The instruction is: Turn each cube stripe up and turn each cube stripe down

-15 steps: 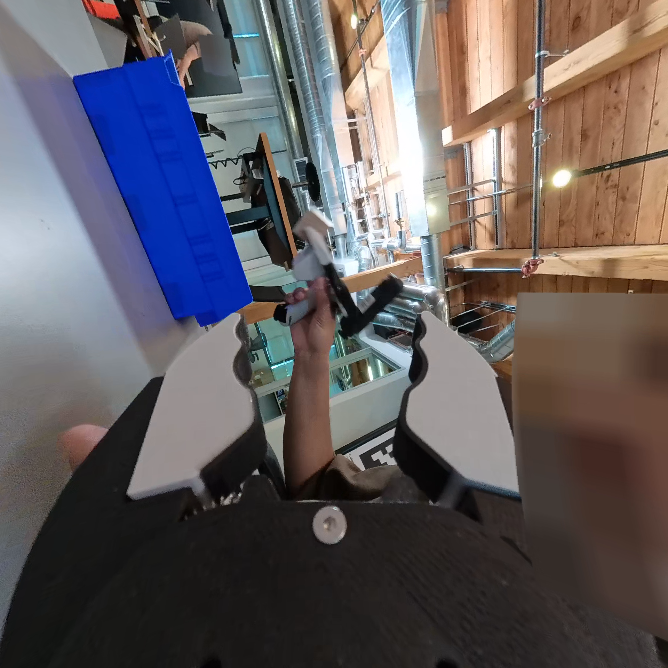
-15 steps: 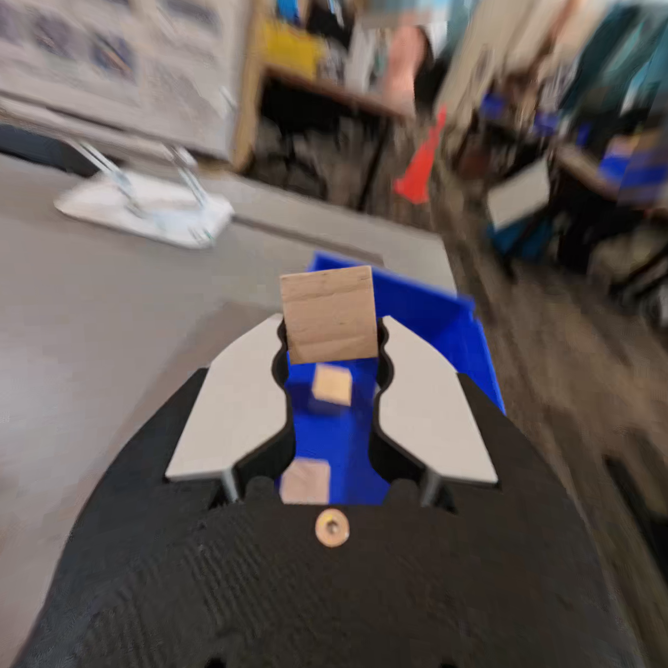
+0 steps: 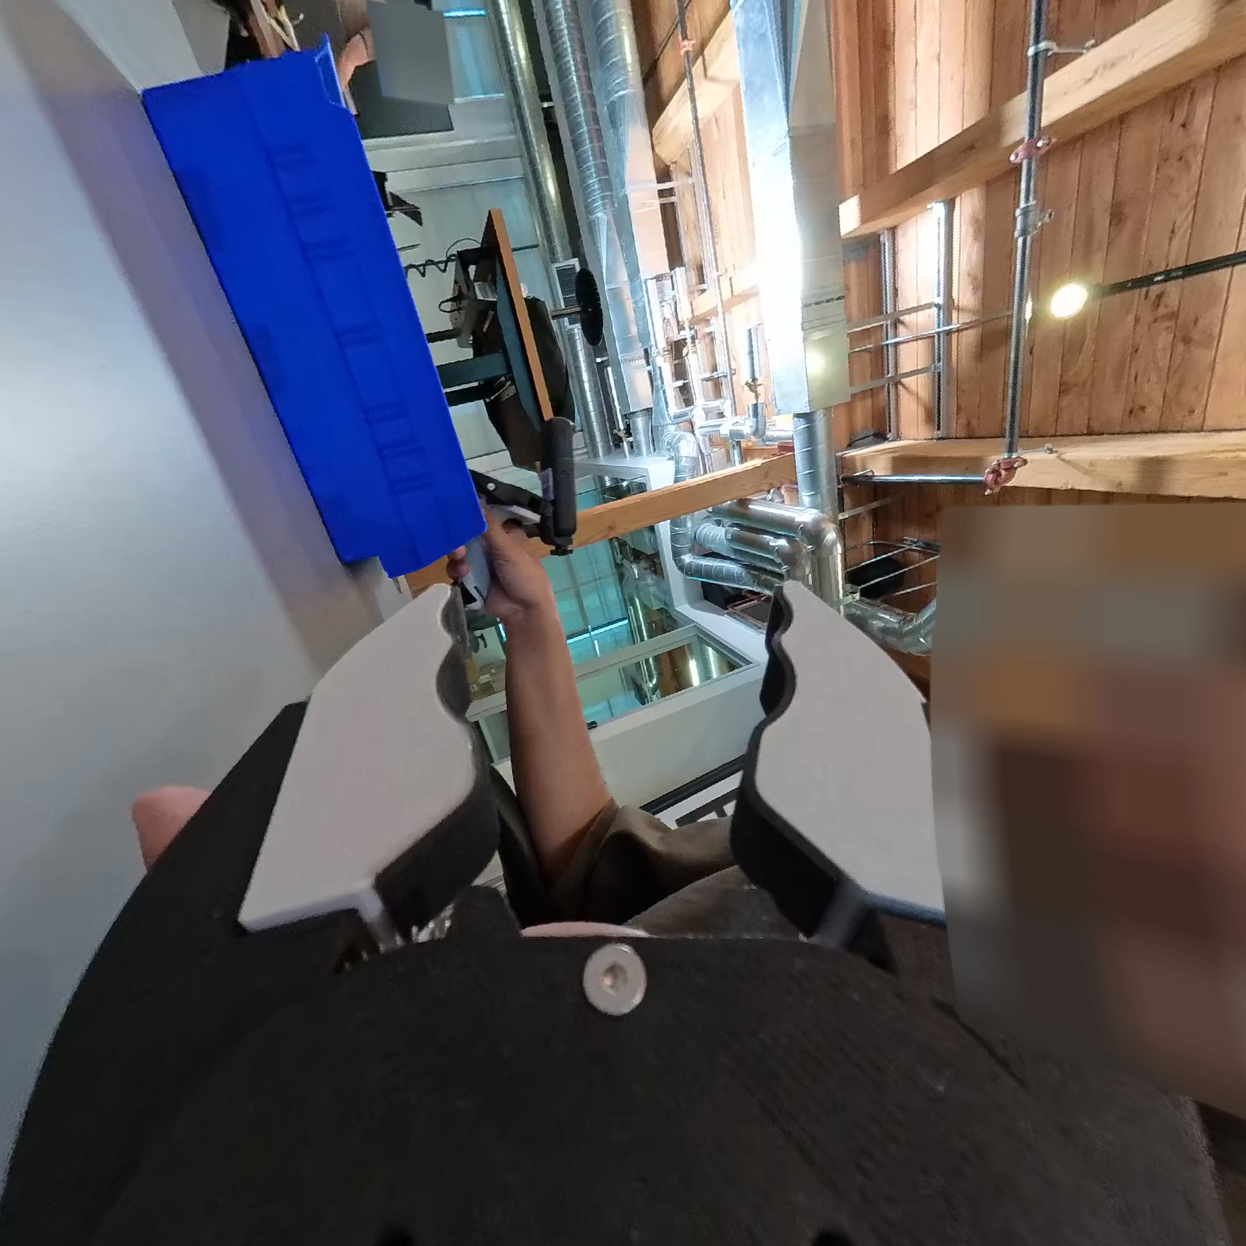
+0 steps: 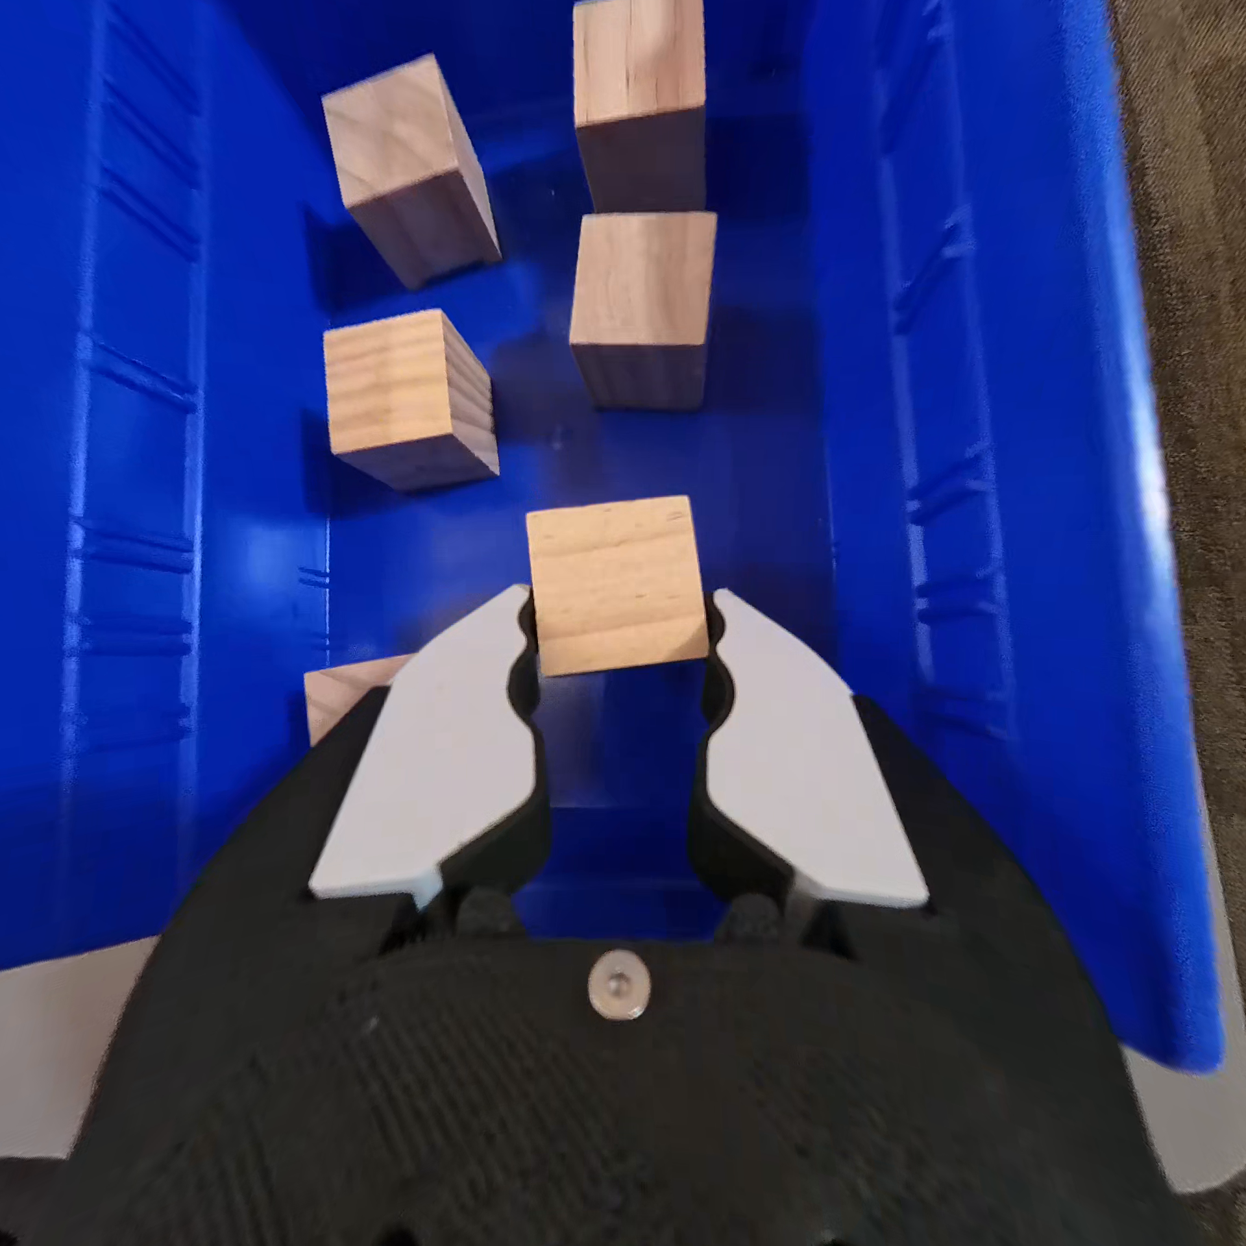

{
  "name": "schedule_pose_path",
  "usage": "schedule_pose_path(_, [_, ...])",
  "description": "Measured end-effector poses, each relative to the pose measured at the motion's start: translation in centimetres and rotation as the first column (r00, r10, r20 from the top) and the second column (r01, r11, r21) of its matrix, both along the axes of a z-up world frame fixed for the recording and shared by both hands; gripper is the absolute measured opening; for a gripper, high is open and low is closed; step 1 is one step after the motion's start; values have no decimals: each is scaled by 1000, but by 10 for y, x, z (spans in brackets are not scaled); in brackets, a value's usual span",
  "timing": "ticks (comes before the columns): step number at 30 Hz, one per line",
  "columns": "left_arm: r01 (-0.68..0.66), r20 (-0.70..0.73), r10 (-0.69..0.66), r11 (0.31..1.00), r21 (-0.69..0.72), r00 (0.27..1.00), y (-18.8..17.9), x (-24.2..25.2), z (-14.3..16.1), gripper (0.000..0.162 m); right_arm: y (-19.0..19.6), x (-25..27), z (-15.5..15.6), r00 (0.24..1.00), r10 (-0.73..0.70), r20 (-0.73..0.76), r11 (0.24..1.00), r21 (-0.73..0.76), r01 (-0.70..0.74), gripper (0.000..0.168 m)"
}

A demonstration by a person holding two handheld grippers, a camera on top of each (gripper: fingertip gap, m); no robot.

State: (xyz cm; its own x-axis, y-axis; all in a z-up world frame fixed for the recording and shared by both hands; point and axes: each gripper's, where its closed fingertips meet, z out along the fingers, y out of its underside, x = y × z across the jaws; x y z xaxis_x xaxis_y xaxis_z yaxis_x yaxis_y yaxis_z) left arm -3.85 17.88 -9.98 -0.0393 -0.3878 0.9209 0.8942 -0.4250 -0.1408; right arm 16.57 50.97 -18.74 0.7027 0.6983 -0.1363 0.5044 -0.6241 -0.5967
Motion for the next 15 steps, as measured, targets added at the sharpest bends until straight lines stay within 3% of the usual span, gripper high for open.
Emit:
schedule_pose_path(9, [-26, -16, 27, 999, 30, 1000, -7, -11, 2, 85, -1, 4, -21, 977, 43, 208, 998, 30, -50, 48])
schedule_pose_path(15, [40, -115, -35, 998, 45, 993, -6, 0, -2, 84, -5, -1, -8, 992, 45, 117, 999, -14, -44, 63])
